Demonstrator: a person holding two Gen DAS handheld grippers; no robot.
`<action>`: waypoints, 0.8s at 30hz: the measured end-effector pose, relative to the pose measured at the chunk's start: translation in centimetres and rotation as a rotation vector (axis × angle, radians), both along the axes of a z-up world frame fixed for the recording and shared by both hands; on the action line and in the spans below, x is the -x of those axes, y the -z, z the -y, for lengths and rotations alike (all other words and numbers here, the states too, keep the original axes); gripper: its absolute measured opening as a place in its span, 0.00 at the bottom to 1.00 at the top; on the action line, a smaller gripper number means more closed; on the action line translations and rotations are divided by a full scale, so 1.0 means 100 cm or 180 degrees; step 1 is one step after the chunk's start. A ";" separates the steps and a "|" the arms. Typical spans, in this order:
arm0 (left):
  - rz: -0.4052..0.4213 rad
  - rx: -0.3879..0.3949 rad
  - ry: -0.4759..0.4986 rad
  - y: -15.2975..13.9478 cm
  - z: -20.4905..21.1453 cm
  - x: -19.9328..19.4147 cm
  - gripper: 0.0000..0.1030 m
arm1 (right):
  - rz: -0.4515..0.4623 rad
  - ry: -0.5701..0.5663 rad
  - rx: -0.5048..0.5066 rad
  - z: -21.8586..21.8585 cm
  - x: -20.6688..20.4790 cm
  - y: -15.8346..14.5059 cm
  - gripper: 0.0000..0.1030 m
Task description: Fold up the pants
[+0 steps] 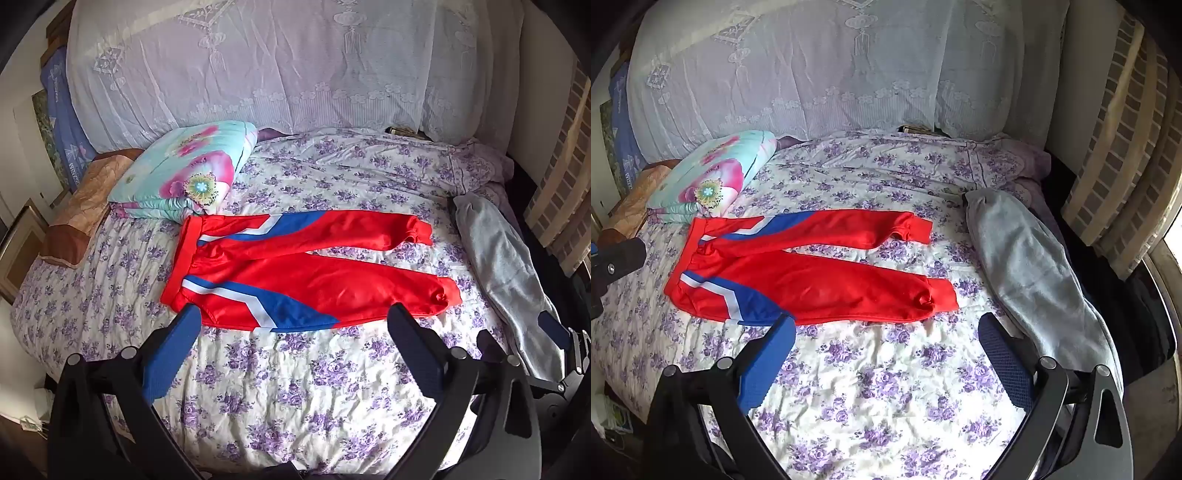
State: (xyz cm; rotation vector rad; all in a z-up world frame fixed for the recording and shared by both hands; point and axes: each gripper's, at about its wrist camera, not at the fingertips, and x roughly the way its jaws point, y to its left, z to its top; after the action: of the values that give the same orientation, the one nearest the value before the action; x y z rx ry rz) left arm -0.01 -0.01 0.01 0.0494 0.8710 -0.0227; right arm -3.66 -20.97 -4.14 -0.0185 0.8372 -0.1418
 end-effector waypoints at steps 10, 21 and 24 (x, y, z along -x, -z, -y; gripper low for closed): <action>-0.0026 0.0022 0.0001 0.006 0.003 0.000 0.95 | -0.0025 0.0011 0.0038 -0.001 -0.001 0.001 0.97; -0.0039 0.0020 -0.0009 0.007 0.006 -0.001 0.95 | -0.0025 0.0003 0.0011 -0.001 -0.001 0.003 0.97; -0.0046 0.0027 -0.0001 0.010 0.006 -0.001 0.95 | -0.0025 0.0009 0.0009 -0.001 -0.001 0.003 0.97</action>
State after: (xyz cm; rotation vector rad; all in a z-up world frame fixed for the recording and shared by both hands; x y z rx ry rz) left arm 0.11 -0.58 -0.96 0.0413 0.8852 -0.0264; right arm -3.55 -20.85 -4.49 -0.0207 0.8450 -0.1456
